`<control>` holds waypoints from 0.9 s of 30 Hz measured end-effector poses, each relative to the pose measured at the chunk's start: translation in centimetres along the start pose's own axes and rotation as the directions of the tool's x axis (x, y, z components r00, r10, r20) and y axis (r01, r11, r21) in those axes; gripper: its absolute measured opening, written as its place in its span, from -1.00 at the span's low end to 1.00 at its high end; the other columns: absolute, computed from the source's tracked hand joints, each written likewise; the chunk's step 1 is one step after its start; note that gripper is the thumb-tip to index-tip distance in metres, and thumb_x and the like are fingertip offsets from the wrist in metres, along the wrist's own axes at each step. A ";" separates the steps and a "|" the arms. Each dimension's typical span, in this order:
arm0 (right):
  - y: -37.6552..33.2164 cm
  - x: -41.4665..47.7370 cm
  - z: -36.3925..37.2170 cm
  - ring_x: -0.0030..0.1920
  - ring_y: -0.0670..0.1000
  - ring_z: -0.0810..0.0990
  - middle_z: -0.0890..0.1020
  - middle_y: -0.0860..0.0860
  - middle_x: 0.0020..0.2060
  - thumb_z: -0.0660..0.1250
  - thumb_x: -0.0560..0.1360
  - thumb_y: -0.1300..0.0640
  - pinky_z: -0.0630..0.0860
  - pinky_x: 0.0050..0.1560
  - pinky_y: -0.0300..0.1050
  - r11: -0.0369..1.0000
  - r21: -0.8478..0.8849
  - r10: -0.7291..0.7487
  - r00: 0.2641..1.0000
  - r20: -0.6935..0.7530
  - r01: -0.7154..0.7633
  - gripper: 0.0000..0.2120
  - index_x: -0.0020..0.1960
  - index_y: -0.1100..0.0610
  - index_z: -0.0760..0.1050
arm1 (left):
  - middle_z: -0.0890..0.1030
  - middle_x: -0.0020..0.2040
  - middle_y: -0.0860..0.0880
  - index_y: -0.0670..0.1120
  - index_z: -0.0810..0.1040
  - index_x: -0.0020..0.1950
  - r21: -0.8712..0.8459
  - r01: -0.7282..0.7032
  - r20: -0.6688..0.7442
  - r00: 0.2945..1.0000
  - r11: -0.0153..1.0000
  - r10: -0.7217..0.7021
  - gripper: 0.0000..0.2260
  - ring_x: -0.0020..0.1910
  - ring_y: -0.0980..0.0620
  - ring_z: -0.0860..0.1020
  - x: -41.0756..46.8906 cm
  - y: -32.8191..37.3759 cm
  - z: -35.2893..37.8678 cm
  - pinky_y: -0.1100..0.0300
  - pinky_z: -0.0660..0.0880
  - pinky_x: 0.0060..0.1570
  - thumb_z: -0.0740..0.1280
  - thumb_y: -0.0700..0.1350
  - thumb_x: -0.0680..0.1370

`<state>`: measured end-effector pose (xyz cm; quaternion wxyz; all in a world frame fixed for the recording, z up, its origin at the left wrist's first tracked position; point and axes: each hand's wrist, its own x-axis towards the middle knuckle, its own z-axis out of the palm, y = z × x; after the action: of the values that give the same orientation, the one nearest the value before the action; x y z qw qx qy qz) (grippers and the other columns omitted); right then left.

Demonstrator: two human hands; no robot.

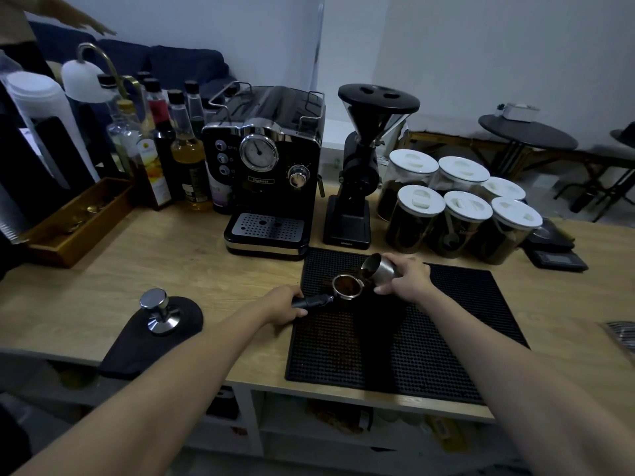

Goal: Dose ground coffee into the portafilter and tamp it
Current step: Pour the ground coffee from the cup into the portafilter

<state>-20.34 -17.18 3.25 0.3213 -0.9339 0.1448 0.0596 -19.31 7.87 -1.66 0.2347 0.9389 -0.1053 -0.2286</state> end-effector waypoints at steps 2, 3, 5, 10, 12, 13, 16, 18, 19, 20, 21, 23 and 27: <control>-0.6 -0.2 -0.2 0.38 0.08 0.12 0.27 0.02 0.33 0.55 0.27 0.09 0.19 0.31 0.22 0.983 -0.180 -0.046 0.999 -0.007 0.044 -0.24 0.38 -0.21 0.33 | 0.52 0.22 -0.14 -0.13 0.44 0.28 0.018 -0.008 0.004 1.000 1.000 0.008 -0.65 0.17 -0.09 0.49 0.1 0.1 -0.1 0.15 0.41 0.10 0.33 -0.07 0.52; -1.0 -0.4 -0.2 0.37 0.07 0.13 0.26 0.01 0.33 0.54 0.29 0.08 0.20 0.27 0.21 0.950 -0.300 -0.096 0.995 -0.015 0.087 -0.26 0.37 -0.22 0.32 | 0.52 0.22 -0.14 -0.13 0.44 0.29 0.024 -0.009 0.007 1.000 1.000 0.008 -0.64 0.17 -0.09 0.50 0.1 0.1 -0.2 0.14 0.42 0.11 0.32 -0.06 0.53; -1.7 -0.6 -0.1 0.37 0.07 0.13 0.25 0.02 0.32 0.48 0.34 0.11 0.22 0.24 0.23 0.835 -0.512 -0.245 0.969 -0.022 0.200 -0.31 0.38 -0.21 0.31 | 0.53 0.22 -0.14 -0.13 0.44 0.30 0.037 -0.008 0.015 1.000 0.999 0.008 -0.64 0.18 -0.09 0.50 0.1 0.2 -0.5 0.13 0.42 0.12 0.32 -0.05 0.53; -2.8 -1.0 0.6 0.44 0.10 0.07 0.21 0.05 0.38 0.37 0.40 0.19 0.18 0.28 0.31 0.551 -0.740 -0.476 0.874 0.100 0.385 -0.38 0.38 -0.16 0.28 | 0.53 0.22 -0.15 -0.13 0.44 0.30 0.051 -0.011 0.022 1.000 0.999 0.010 -0.62 0.18 -0.10 0.50 0.0 0.3 -0.6 0.13 0.42 0.11 0.32 -0.04 0.53; -3.3 -1.0 0.9 0.45 0.11 0.05 0.19 0.05 0.40 0.37 0.41 0.19 0.16 0.30 0.32 0.497 -0.765 -0.503 0.854 0.131 0.410 -0.37 0.40 -0.15 0.27 | 0.53 0.23 -0.14 -0.13 0.44 0.31 0.055 -0.013 0.023 1.000 0.998 0.011 -0.62 0.18 -0.10 0.50 0.0 0.2 -0.6 0.13 0.42 0.12 0.33 -0.03 0.52; -3.4 -1.0 0.9 0.46 0.11 0.04 0.18 0.06 0.41 0.37 0.41 0.19 0.15 0.30 0.32 0.472 -0.779 -0.507 0.850 0.142 0.412 -0.36 0.40 -0.15 0.26 | 0.53 0.23 -0.14 -0.13 0.44 0.31 0.054 -0.013 0.023 1.000 0.998 0.012 -0.62 0.18 -0.10 0.50 0.0 0.3 -0.6 0.13 0.42 0.12 0.33 -0.03 0.52; -3.7 -0.9 1.1 0.47 0.12 0.02 0.15 0.07 0.42 0.37 0.42 0.18 0.13 0.31 0.31 0.415 -0.808 -0.511 0.842 0.174 0.419 -0.36 0.42 -0.15 0.24 | 0.52 0.23 -0.13 -0.12 0.44 0.31 0.053 -0.013 0.024 1.000 0.999 0.012 -0.61 0.19 -0.09 0.49 -0.1 0.3 -0.7 0.14 0.42 0.12 0.33 -0.03 0.52; -3.8 -1.0 1.2 0.47 0.12 0.02 0.14 0.07 0.43 0.37 0.43 0.17 0.13 0.32 0.30 0.383 -0.817 -0.522 0.831 0.193 0.431 -0.37 0.42 -0.14 0.23 | 0.52 0.23 -0.13 -0.13 0.44 0.31 0.052 -0.015 0.020 1.000 0.999 0.014 -0.61 0.20 -0.09 0.49 -0.1 0.3 -0.7 0.14 0.41 0.12 0.33 -0.03 0.52; -3.8 -1.0 1.3 0.47 0.11 0.02 0.14 0.08 0.44 0.37 0.43 0.17 0.13 0.31 0.30 0.373 -0.821 -0.529 0.826 0.196 0.433 -0.37 0.42 -0.14 0.23 | 0.53 0.23 -0.13 -0.13 0.45 0.31 0.051 -0.016 0.019 1.000 0.999 0.015 -0.61 0.19 -0.09 0.49 -0.1 0.3 -0.7 0.14 0.41 0.12 0.34 -0.03 0.52; -3.9 -1.0 1.3 0.47 0.11 0.02 0.14 0.08 0.44 0.37 0.43 0.16 0.12 0.31 0.30 0.368 -0.824 -0.534 0.823 0.192 0.431 -0.37 0.42 -0.13 0.24 | 0.53 0.23 -0.13 -0.13 0.45 0.31 0.049 -0.015 0.019 1.000 0.999 0.014 -0.61 0.19 -0.09 0.49 -0.1 0.3 -0.7 0.14 0.42 0.13 0.34 -0.03 0.52; -3.9 -1.1 1.4 0.48 0.11 0.02 0.13 0.08 0.45 0.37 0.43 0.16 0.13 0.31 0.29 0.364 -0.827 -0.537 0.822 0.190 0.428 -0.37 0.42 -0.13 0.23 | 0.53 0.23 -0.13 -0.13 0.45 0.31 0.046 -0.013 0.019 1.000 0.999 0.012 -0.61 0.20 -0.09 0.49 -0.1 0.3 -0.7 0.13 0.42 0.13 0.34 -0.03 0.52; -3.9 -1.1 1.4 0.47 0.11 0.03 0.14 0.08 0.44 0.38 0.43 0.16 0.14 0.30 0.28 0.355 -0.830 -0.533 0.822 0.198 0.430 -0.36 0.42 -0.13 0.22 | 0.52 0.23 -0.13 -0.13 0.45 0.31 0.041 -0.009 0.023 1.000 0.999 0.008 -0.61 0.19 -0.10 0.49 -0.1 0.3 -0.7 0.13 0.42 0.14 0.34 -0.03 0.52; -3.9 -1.1 1.4 0.46 0.11 0.03 0.15 0.07 0.42 0.37 0.42 0.17 0.14 0.31 0.30 0.390 -0.820 -0.514 0.838 0.184 0.419 -0.35 0.42 -0.14 0.22 | 0.53 0.23 -0.13 -0.13 0.45 0.30 0.032 -0.004 0.029 1.000 0.999 0.003 -0.61 0.18 -0.09 0.50 -0.1 0.3 -0.7 0.13 0.43 0.13 0.34 -0.03 0.51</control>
<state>-20.22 -13.10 4.66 -0.1676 -0.9736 -0.1538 -0.0183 -19.06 7.95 -0.93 0.2183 0.9390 -0.1141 -0.2401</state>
